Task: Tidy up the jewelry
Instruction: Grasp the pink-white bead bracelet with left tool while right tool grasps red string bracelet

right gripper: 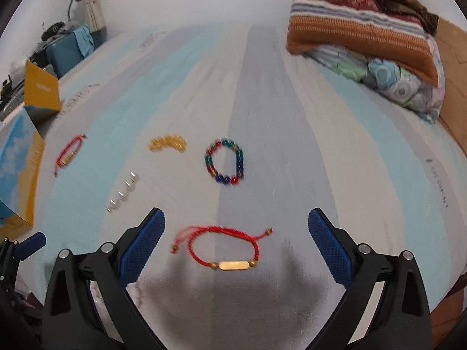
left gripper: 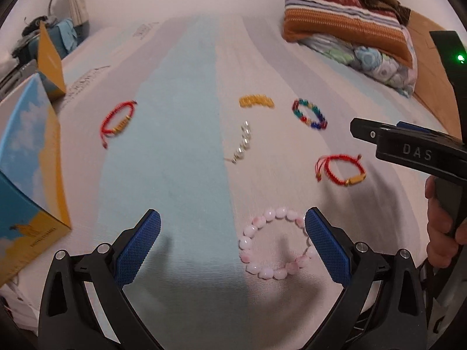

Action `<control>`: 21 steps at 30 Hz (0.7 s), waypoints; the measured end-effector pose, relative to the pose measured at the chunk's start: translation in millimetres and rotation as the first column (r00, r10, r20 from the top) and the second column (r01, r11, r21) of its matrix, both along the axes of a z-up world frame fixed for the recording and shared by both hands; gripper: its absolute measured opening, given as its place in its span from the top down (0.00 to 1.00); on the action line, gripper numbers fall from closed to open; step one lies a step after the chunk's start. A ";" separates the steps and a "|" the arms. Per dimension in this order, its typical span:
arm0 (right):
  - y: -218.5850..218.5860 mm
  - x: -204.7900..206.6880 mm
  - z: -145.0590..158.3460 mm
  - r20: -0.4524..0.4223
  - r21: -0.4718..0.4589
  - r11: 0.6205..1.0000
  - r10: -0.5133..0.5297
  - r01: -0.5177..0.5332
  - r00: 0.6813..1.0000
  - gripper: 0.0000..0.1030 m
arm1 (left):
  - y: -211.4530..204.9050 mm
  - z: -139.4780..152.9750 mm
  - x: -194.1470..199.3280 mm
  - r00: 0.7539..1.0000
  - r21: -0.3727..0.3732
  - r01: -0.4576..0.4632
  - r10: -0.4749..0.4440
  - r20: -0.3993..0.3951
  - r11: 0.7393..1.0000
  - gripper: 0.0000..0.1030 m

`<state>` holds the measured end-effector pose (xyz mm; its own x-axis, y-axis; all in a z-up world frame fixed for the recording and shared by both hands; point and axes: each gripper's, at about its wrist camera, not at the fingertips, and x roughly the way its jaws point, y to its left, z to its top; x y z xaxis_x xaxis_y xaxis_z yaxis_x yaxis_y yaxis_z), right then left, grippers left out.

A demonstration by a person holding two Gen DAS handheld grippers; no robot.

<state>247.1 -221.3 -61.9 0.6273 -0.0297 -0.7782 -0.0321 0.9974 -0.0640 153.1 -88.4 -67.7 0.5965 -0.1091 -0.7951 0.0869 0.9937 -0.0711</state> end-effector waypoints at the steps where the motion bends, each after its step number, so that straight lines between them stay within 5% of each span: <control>1: -2.4 1.5 -5.7 -0.010 0.001 1.000 -0.003 0.003 1.000 0.10 | -1.7 -5.9 0.5 1.000 0.001 0.002 -0.002 -0.006 1.000 0.05; 14: -13.8 17.8 -63.3 -0.121 0.015 0.999 -0.032 0.034 0.992 0.26 | -5.0 -43.6 7.1 0.999 0.019 0.013 -0.013 -0.038 1.000 0.11; 21: -8.9 16.1 -64.8 -0.124 0.020 1.000 -0.007 0.009 0.992 0.45 | -3.5 -42.4 7.9 0.999 0.046 0.010 -0.009 -0.034 0.999 0.37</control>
<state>263.2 -230.2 -126.7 0.5261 -0.0175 -0.8502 -0.0305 0.9988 -0.0394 161.0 -91.9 -110.1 0.5686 -0.0776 -0.8190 0.0948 0.9951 -0.0285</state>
